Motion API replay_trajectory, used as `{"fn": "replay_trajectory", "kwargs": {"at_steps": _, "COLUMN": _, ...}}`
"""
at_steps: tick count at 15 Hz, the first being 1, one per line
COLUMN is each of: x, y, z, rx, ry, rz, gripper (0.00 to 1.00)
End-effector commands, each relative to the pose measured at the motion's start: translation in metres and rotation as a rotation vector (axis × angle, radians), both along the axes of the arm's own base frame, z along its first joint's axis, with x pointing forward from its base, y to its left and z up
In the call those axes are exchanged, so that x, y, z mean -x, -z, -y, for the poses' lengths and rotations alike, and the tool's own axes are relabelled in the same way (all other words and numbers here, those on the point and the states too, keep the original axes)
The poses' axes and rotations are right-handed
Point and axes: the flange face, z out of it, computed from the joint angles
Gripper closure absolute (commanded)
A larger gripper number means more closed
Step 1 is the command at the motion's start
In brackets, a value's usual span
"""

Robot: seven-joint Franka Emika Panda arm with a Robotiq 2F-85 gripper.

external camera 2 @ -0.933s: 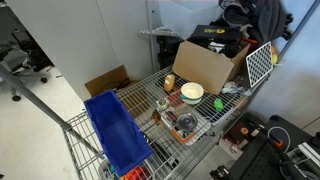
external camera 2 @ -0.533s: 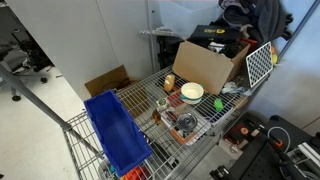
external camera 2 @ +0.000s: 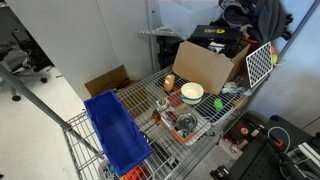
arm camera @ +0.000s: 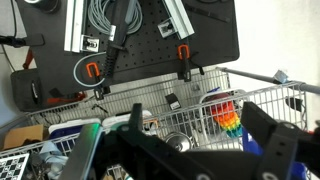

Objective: Pick up the green toy and put it in the bowl.

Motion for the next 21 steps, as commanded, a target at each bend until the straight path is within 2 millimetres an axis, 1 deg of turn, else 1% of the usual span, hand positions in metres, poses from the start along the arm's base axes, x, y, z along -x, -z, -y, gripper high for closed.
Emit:
{"fn": "replay_trajectory", "kwargs": {"at_steps": 1, "x": -0.030, "y": 0.030, "z": 0.013, "rx": 0.004, "ry": 0.088, "rz": -0.011, "gripper": 0.00}}
{"fn": "replay_trajectory", "kwargs": {"at_steps": 3, "x": -0.053, "y": 0.053, "z": 0.025, "rx": 0.009, "ry": 0.146, "rz": -0.001, "gripper": 0.00}}
{"fn": "replay_trajectory", "kwargs": {"at_steps": 6, "x": -0.094, "y": 0.096, "z": 0.048, "rx": 0.018, "ry": 0.225, "rz": 0.026, "gripper": 0.00}}
{"fn": "replay_trajectory", "kwargs": {"at_steps": 10, "x": -0.137, "y": 0.157, "z": 0.088, "rx": 0.053, "ry": 0.346, "rz": 0.051, "gripper": 0.00}}
{"fn": "replay_trajectory", "kwargs": {"at_steps": 12, "x": -0.155, "y": 0.189, "z": 0.102, "rx": 0.067, "ry": 0.409, "rz": 0.056, "gripper": 0.00}}
{"fn": "replay_trajectory", "kwargs": {"at_steps": 16, "x": -0.190, "y": 0.241, "z": 0.121, "rx": 0.070, "ry": 0.534, "rz": 0.111, "gripper": 0.00}}
{"fn": "replay_trajectory", "kwargs": {"at_steps": 21, "x": -0.219, "y": 0.302, "z": 0.141, "rx": 0.136, "ry": 0.607, "rz": 0.125, "gripper": 0.00}}
